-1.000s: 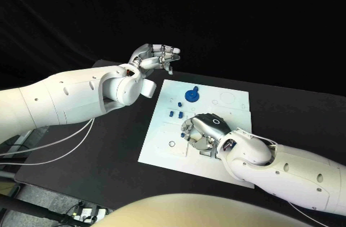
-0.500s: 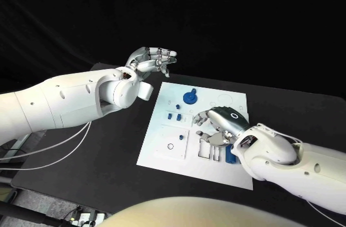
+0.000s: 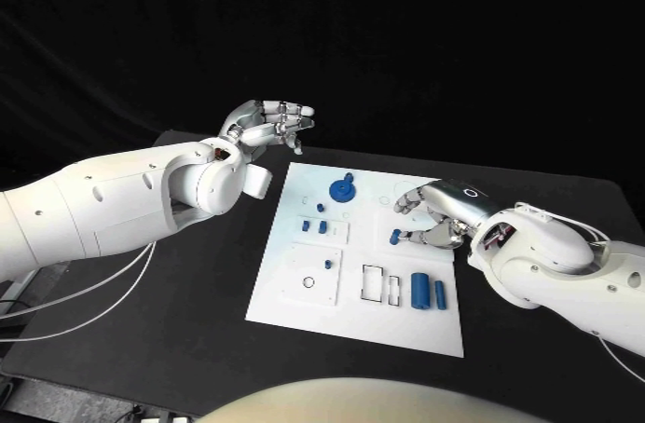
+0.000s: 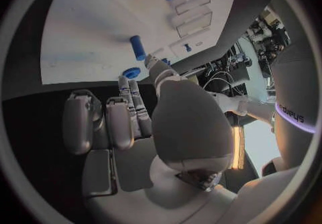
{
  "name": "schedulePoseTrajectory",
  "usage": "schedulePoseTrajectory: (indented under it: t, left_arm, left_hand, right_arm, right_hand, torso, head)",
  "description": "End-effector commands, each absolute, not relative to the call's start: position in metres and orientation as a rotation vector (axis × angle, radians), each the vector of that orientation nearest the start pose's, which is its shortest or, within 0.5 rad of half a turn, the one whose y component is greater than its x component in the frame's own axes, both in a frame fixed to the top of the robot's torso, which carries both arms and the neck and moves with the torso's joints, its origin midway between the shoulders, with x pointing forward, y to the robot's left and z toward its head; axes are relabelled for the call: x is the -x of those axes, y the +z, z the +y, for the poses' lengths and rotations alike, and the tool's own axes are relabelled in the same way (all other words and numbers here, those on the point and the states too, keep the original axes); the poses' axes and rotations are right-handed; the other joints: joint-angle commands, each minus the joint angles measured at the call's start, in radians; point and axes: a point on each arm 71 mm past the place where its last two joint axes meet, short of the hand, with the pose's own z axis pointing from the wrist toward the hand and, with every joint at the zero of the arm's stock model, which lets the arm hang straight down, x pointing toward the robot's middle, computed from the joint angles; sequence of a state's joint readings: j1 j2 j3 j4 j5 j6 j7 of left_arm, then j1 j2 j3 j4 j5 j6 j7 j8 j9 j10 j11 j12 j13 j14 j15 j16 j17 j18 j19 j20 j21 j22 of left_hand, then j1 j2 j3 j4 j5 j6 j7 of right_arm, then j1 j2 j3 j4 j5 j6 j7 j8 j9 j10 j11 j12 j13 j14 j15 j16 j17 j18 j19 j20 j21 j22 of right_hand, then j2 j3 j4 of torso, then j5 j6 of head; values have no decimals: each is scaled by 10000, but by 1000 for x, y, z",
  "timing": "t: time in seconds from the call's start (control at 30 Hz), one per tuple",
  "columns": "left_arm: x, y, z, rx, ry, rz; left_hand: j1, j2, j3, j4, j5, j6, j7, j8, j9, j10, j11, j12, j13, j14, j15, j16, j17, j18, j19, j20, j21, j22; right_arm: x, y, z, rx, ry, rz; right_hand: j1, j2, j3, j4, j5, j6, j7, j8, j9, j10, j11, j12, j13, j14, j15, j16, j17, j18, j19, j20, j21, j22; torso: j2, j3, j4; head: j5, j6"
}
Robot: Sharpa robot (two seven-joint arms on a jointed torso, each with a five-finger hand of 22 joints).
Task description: Assemble the parts on the task board
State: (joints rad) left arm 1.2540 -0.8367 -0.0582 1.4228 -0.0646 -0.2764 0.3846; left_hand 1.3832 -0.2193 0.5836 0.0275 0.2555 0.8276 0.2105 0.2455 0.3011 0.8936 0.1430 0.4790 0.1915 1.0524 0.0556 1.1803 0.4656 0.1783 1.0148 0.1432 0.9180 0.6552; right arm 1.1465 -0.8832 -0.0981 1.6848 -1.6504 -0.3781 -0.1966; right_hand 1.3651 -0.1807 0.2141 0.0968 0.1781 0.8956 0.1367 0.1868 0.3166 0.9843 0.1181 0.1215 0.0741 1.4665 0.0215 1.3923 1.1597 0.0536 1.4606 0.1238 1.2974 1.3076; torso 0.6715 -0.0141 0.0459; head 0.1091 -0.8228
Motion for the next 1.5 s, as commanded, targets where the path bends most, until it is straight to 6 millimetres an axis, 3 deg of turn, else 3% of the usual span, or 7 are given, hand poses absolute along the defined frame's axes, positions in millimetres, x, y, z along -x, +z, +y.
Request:
schedulePoseTrajectory:
  t: [0.03,0.2,0.6,0.7,0.83,1.1,1.5]
  left_arm:
    - [-514,-162,233,10143,-15037,13975]
    - [-514,-162,233,10139,-15039,13969]
    - [-514,-162,235,10152,-15001,13952]
    - [-514,-162,235,10155,-14992,13949]
    - [-514,-162,235,10158,-14988,13948]
    - [-514,-162,235,10167,-14989,13971]
    - [-514,-163,235,10191,-14970,14009]
  left_hand:
    - [41,-7,-24,-22,41,-63,16,8,-16,-97,-12,53,-16,-62,20,58,-20,63,-57,1,33,12]
    - [41,-7,-24,-22,41,-63,16,8,-16,-97,-12,53,-16,-62,20,58,-20,63,-57,1,33,12]
    - [32,-1,-29,-15,39,-67,17,16,-16,-105,-11,69,-15,-59,23,65,-25,62,-58,5,33,13]
    - [32,-1,-29,-15,39,-67,17,16,-16,-105,-11,69,-15,-59,23,65,-25,62,-58,5,33,13]
    - [32,-1,-29,-15,39,-67,17,16,-16,-105,-11,69,-15,-59,23,65,-25,62,-58,5,33,13]
    - [32,-1,-29,-15,39,-67,17,16,-16,-105,-11,69,-15,-59,23,65,-25,62,-58,5,33,13]
    - [22,17,-30,-2,38,-73,19,29,-15,-118,-9,91,-15,-56,26,74,-33,63,-58,11,34,13]
  right_arm:
    - [-436,-216,-175,3429,6165,17214]
    - [-439,-220,-174,3491,6095,17458]
    - [-438,-226,-163,3512,6513,17551]
    - [-438,-226,-162,3513,6541,17576]
    - [-439,-227,-161,3521,6506,17630]
    - [-442,-230,-162,3525,6298,17734]
    - [-443,-235,-160,3767,6092,17674]
  right_hand:
    - [138,30,-27,10,53,33,-46,-43,-15,-45,-44,83,-17,214,63,3,-17,69,18,29,-6,1292]
    - [285,128,49,48,36,108,-29,-46,-30,82,-81,223,-20,212,36,1,-34,68,31,13,1,1300]
    - [379,155,563,227,10,380,63,-80,-108,867,-290,643,-4,222,-150,-21,-100,21,145,-143,195,1412]
    - [387,135,890,314,-46,542,46,-59,-122,1198,-344,694,5,245,-212,0,-73,-14,216,-189,347,1493]
    - [443,109,1596,420,-447,834,33,-3,-125,1588,-386,637,0,269,-245,31,-36,-48,283,-241,496,1579]
    - [488,129,2577,399,-849,1272,6,139,-64,1975,-441,506,13,290,-290,79,17,-97,373,-291,720,1708]
    - [418,108,3068,280,-930,1504,-9,262,15,2103,-462,395,29,296,-296,102,38,-113,401,-302,793,1758]
  torso:
    - [0,-2,8]
    - [18,-14,36]
    - [17,-19,31]
    - [15,-14,22]
    - [12,-6,1]
    - [15,1,12]
    - [13,-8,16]
  head:
    - [-24,36]
    - [-43,28]
    - [-29,-14]
    - [-26,-16]
    - [-18,-16]
    - [-37,-25]
    - [-31,-63]
